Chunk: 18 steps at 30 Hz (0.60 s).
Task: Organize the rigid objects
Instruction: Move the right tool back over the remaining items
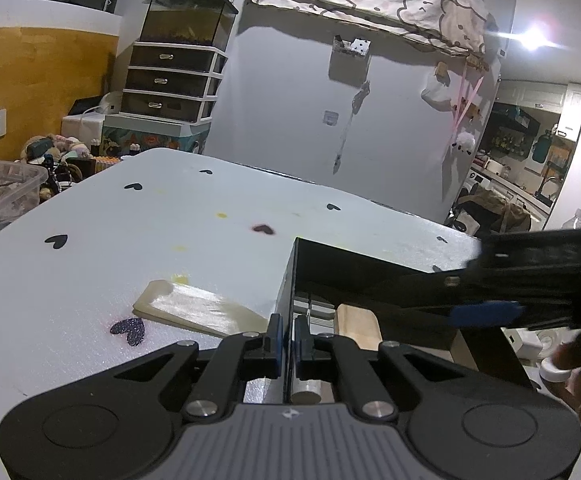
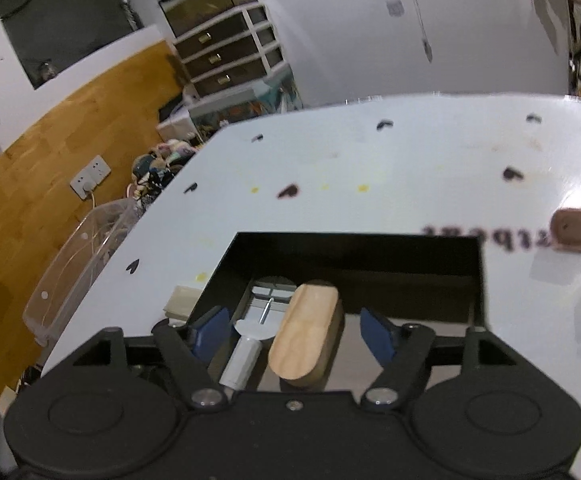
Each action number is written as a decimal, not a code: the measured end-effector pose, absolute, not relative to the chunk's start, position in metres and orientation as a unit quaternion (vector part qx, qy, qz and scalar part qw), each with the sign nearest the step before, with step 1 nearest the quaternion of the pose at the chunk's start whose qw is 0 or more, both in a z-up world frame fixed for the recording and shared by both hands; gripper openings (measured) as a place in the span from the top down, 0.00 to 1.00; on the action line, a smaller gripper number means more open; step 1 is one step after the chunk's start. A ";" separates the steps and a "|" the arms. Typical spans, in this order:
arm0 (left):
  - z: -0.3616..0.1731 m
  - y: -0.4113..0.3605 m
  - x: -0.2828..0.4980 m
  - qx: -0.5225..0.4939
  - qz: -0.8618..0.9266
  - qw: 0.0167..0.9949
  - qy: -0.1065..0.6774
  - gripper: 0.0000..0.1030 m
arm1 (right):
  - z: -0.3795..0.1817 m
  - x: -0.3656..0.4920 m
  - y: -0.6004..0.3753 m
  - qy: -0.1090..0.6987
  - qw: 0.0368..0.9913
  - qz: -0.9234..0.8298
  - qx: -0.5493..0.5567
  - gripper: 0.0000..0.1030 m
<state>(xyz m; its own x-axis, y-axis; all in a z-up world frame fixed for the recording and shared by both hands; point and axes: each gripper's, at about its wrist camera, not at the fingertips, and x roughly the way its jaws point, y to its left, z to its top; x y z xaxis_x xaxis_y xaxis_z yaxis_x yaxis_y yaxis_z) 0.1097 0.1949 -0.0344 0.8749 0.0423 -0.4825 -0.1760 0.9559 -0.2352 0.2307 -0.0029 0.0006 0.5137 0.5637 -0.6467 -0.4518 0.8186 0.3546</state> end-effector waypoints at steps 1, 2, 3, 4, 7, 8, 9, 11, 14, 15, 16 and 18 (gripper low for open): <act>-0.034 0.194 0.110 -0.136 0.058 0.958 0.244 0.95 | 0.003 0.227 -0.007 0.390 0.870 0.294 0.068 0.25; -0.034 0.193 0.110 -0.135 0.059 0.958 0.244 0.95 | 0.004 0.225 -0.011 0.385 0.872 0.295 0.065 0.25; -0.033 0.192 0.110 -0.134 0.060 0.958 0.245 0.95 | 0.005 0.222 -0.015 0.380 0.874 0.296 0.063 0.22; -0.033 0.192 0.110 -0.133 0.061 0.958 0.245 0.95 | 0.006 0.219 -0.020 0.373 0.876 0.298 0.060 0.19; -0.033 0.190 0.110 -0.129 0.065 0.958 0.248 0.95 | 0.009 0.212 -0.030 0.350 0.885 0.304 0.049 0.14; -0.033 0.190 0.110 -0.128 0.066 0.958 0.249 0.95 | 0.009 0.210 -0.033 0.342 0.888 0.303 0.047 0.13; -0.033 0.190 0.111 -0.127 0.067 0.958 0.250 0.95 | 0.010 0.207 -0.038 0.331 0.892 0.304 0.045 0.10; -0.032 0.188 0.111 -0.124 0.070 0.957 0.251 0.95 | 0.010 0.201 -0.046 0.314 0.897 0.307 0.042 0.05; -0.030 0.188 0.113 -0.120 0.074 0.957 0.253 0.96 | 0.011 0.194 -0.059 0.284 0.908 0.305 0.042 0.00; -0.031 0.188 0.113 -0.119 0.075 0.957 0.254 0.96 | 0.011 0.191 -0.063 0.274 0.912 0.303 0.042 0.00; -0.031 0.187 0.113 -0.118 0.076 0.957 0.254 0.96 | 0.010 0.189 -0.067 0.265 0.916 0.300 0.041 0.00; -0.031 0.186 0.113 -0.116 0.078 0.957 0.254 0.97 | 0.009 0.185 -0.076 0.254 0.921 0.293 0.038 0.00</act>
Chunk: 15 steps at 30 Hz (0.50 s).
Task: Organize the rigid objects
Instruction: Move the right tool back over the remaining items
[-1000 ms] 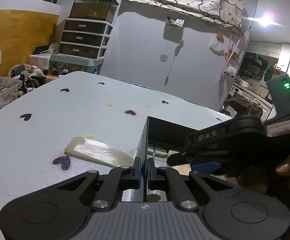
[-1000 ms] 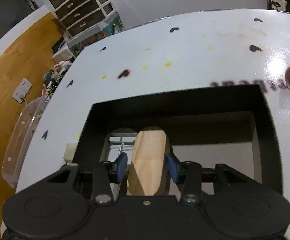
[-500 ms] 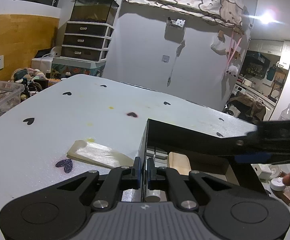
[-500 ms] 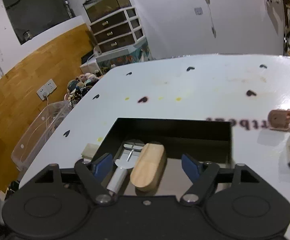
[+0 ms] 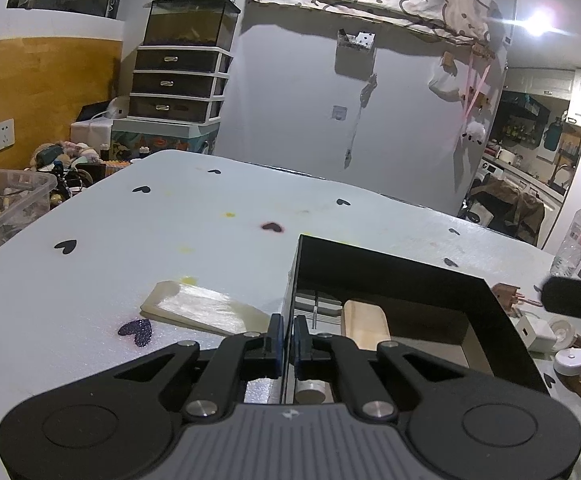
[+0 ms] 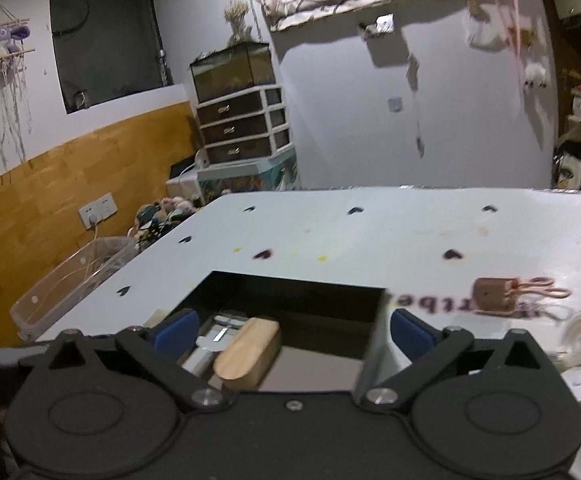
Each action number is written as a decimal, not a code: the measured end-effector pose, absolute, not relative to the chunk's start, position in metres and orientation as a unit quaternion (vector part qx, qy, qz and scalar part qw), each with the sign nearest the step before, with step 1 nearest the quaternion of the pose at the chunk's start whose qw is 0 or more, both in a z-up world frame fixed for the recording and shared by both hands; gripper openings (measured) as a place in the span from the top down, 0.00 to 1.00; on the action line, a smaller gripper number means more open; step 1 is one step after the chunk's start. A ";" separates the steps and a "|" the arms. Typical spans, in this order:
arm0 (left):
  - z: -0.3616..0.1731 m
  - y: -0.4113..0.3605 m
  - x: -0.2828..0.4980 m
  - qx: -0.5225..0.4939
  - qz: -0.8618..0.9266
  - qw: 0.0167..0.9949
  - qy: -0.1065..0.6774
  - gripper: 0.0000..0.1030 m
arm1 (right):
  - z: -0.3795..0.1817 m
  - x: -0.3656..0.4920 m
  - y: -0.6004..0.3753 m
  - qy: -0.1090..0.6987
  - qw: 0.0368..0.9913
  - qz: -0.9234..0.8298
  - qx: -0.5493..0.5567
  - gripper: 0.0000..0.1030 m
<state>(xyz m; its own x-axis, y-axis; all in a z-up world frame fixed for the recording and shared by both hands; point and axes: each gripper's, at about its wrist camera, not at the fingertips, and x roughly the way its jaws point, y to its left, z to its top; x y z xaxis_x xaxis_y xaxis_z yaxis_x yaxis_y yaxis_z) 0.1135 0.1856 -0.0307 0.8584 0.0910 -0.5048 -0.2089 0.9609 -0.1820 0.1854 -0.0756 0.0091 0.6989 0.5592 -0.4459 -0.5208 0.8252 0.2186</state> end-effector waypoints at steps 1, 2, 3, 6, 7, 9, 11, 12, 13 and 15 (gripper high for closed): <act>-0.031 0.186 0.113 -0.116 0.079 0.957 0.254 0.97 | 0.008 0.184 -0.081 0.249 0.924 0.288 0.036 0.00; -0.031 0.186 0.113 -0.115 0.079 0.957 0.254 0.97 | 0.006 0.182 -0.086 0.246 0.926 0.284 0.035 0.00; -0.031 0.185 0.113 -0.114 0.079 0.957 0.254 0.97 | 0.004 0.181 -0.091 0.243 0.929 0.279 0.035 0.00; -0.031 0.186 0.114 -0.113 0.079 0.957 0.254 0.97 | -0.002 0.178 -0.113 0.236 0.935 0.261 0.042 0.00; -0.031 0.186 0.114 -0.112 0.079 0.957 0.254 0.97 | -0.005 0.177 -0.123 0.235 0.938 0.250 0.046 0.00; -0.031 0.185 0.113 -0.110 0.080 0.958 0.254 0.97 | -0.012 0.177 -0.140 0.236 0.944 0.224 0.053 0.00; -0.031 0.184 0.113 -0.107 0.081 0.958 0.254 0.97 | -0.019 0.175 -0.157 0.238 0.950 0.196 0.056 0.00; -0.030 0.184 0.113 -0.107 0.082 0.958 0.254 0.97 | -0.023 0.175 -0.167 0.241 0.953 0.177 0.057 0.00; -0.030 0.184 0.113 -0.107 0.082 0.958 0.253 0.97 | -0.026 0.175 -0.174 0.245 0.954 0.163 0.057 0.00; -0.031 0.184 0.113 -0.107 0.083 0.958 0.253 0.97 | -0.033 0.176 -0.192 0.252 0.956 0.134 0.061 0.00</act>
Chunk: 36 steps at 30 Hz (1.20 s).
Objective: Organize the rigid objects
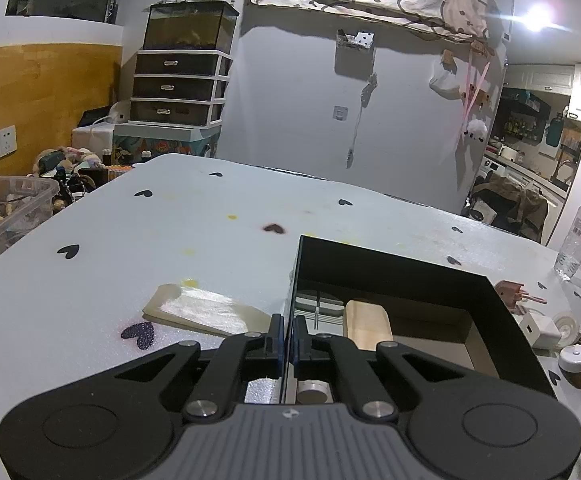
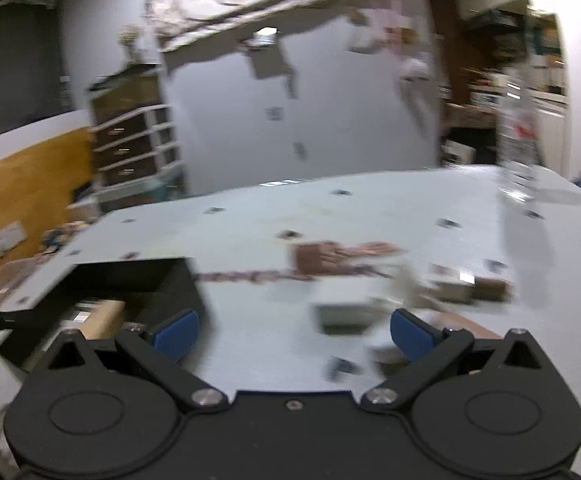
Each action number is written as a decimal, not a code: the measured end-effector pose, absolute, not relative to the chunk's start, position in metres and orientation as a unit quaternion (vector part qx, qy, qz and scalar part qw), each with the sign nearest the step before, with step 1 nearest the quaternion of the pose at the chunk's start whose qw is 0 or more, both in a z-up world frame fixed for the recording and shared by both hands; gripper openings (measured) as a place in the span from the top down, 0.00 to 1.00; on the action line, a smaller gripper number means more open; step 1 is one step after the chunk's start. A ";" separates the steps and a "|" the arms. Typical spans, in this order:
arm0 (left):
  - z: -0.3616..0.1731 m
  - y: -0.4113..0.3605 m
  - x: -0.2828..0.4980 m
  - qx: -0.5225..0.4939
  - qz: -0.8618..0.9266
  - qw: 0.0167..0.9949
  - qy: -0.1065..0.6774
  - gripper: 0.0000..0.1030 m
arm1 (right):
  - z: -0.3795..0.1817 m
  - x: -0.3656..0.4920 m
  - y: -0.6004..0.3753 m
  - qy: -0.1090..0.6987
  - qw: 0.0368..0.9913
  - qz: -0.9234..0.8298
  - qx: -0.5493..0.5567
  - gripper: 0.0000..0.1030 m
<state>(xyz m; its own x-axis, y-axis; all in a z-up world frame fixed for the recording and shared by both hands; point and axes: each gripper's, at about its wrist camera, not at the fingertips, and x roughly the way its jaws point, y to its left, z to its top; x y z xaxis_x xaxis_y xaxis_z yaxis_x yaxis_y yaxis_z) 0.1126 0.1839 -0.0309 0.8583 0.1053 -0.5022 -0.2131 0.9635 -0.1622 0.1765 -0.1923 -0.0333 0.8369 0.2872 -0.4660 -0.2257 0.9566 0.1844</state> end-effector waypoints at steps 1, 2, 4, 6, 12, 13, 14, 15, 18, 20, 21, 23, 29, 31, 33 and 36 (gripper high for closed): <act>-0.031 0.184 0.112 -0.106 0.084 0.958 0.252 0.97 | -0.037 0.177 -0.201 0.257 0.957 0.117 0.060 0.00; -0.031 0.183 0.112 -0.106 0.085 0.958 0.252 0.97 | -0.041 0.178 -0.208 0.260 0.958 0.106 0.056 0.00; -0.031 0.183 0.112 -0.106 0.087 0.958 0.251 0.97 | -0.048 0.178 -0.220 0.266 0.959 0.088 0.047 0.02; -0.031 0.182 0.112 -0.106 0.088 0.958 0.251 0.97 | -0.056 0.179 -0.231 0.275 0.957 0.078 0.041 0.08; -0.031 0.181 0.112 -0.104 0.088 0.958 0.252 0.97 | -0.072 0.182 -0.250 0.276 0.958 0.077 -0.016 0.08; -0.031 0.180 0.112 -0.103 0.088 0.958 0.252 0.97 | -0.074 0.185 -0.253 0.275 0.956 0.094 -0.032 0.08; -0.031 0.180 0.112 -0.102 0.088 0.958 0.252 0.97 | -0.076 0.189 -0.256 0.277 0.953 0.113 -0.045 0.08; -0.031 0.181 0.112 -0.102 0.088 0.958 0.252 0.97 | -0.076 0.192 -0.259 0.279 0.950 0.133 -0.053 0.07; -0.030 0.180 0.112 -0.103 0.088 0.958 0.252 0.97 | -0.076 0.206 -0.267 0.288 0.937 0.185 -0.075 0.06; -0.030 0.181 0.112 -0.104 0.088 0.958 0.251 0.97 | -0.076 0.218 -0.269 0.295 0.928 0.210 -0.090 0.06; -0.030 0.181 0.112 -0.104 0.088 0.958 0.251 0.97 | -0.077 0.224 -0.269 0.300 0.924 0.216 -0.101 0.05; -0.030 0.181 0.112 -0.104 0.088 0.958 0.251 0.97 | -0.081 0.235 -0.268 0.317 0.914 0.224 -0.122 0.03; -0.030 0.181 0.112 -0.105 0.089 0.959 0.249 0.97 | -0.083 0.253 -0.271 0.343 0.894 0.261 -0.124 0.02; -0.030 0.181 0.112 -0.106 0.089 0.959 0.249 0.97 | -0.082 0.251 -0.271 0.346 0.893 0.262 -0.120 0.08; -0.030 0.182 0.112 -0.106 0.089 0.959 0.249 0.97 | -0.081 0.249 -0.274 0.351 0.893 0.262 -0.104 0.16; -0.030 0.181 0.112 -0.106 0.089 0.959 0.249 0.97 | -0.079 0.238 -0.273 0.355 0.894 0.252 -0.105 0.19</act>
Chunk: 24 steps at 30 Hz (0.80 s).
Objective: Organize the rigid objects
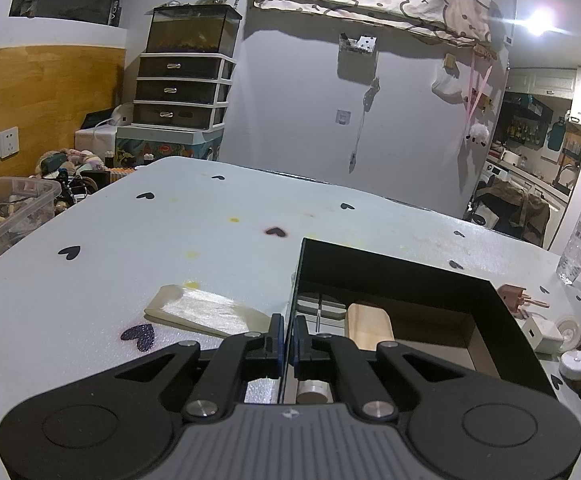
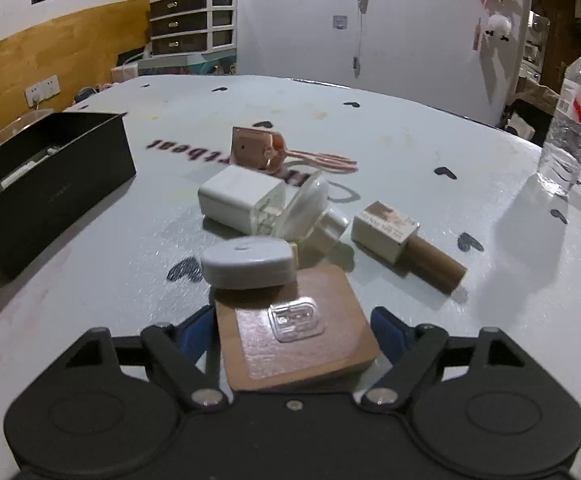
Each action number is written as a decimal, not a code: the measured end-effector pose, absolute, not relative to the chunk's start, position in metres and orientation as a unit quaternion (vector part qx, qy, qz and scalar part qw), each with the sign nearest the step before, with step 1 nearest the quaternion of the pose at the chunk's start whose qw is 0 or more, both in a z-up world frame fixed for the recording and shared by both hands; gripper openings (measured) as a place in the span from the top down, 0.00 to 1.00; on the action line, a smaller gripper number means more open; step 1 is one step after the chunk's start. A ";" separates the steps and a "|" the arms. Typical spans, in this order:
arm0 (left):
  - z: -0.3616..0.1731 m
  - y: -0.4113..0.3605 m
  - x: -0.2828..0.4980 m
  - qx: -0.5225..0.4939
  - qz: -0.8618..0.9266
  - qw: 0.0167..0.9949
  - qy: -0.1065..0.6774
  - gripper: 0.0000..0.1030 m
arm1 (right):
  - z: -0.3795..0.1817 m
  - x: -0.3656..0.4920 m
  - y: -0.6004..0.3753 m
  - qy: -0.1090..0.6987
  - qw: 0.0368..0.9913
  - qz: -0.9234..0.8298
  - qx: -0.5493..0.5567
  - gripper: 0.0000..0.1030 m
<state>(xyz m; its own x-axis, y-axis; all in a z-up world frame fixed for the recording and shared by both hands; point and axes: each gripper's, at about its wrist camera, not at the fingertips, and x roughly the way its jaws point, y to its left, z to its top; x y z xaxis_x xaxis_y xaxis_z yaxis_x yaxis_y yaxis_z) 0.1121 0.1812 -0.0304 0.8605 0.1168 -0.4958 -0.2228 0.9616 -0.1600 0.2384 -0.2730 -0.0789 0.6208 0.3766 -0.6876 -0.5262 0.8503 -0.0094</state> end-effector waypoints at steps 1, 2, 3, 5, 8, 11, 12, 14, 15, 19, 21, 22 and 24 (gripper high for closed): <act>-0.031 0.182 0.112 -0.108 0.088 0.959 0.248 0.97 | -0.079 0.234 -0.272 0.357 0.895 0.247 -0.104 0.19; -0.031 0.182 0.112 -0.109 0.087 0.959 0.248 0.97 | -0.078 0.229 -0.272 0.359 0.895 0.245 -0.103 0.19; -0.031 0.182 0.112 -0.110 0.086 0.959 0.247 0.97 | -0.078 0.222 -0.272 0.360 0.895 0.242 -0.104 0.19; -0.031 0.182 0.112 -0.110 0.085 0.959 0.246 0.97 | -0.077 0.209 -0.272 0.361 0.896 0.237 -0.104 0.19; -0.032 0.183 0.112 -0.111 0.084 0.960 0.245 0.97 | -0.075 0.190 -0.276 0.356 0.901 0.220 -0.109 0.19; -0.032 0.183 0.112 -0.111 0.083 0.960 0.244 0.97 | -0.066 0.176 -0.284 0.344 0.911 0.208 -0.095 0.20; -0.032 0.183 0.112 -0.112 0.083 0.960 0.244 0.97 | -0.061 0.174 -0.286 0.337 0.914 0.208 -0.091 0.20; -0.032 0.183 0.113 -0.113 0.084 0.960 0.242 0.97 | -0.048 0.171 -0.284 0.322 0.918 0.214 -0.090 0.34; -0.033 0.183 0.112 -0.113 0.083 0.960 0.241 0.97 | -0.040 0.171 -0.281 0.311 0.918 0.235 -0.080 0.67; -0.034 0.185 0.112 -0.119 0.081 0.960 0.240 0.97 | -0.015 0.183 -0.259 0.291 0.918 0.257 -0.080 0.85; -0.033 0.185 0.112 -0.118 0.080 0.960 0.242 0.97 | -0.014 0.194 -0.245 0.295 0.913 0.261 -0.107 0.84; -0.033 0.185 0.112 -0.117 0.078 0.960 0.243 0.97 | -0.014 0.199 -0.242 0.297 0.912 0.261 -0.110 0.81; -0.033 0.187 0.113 -0.119 0.074 0.959 0.245 0.97 | -0.015 0.206 -0.242 0.308 0.910 0.260 -0.101 0.74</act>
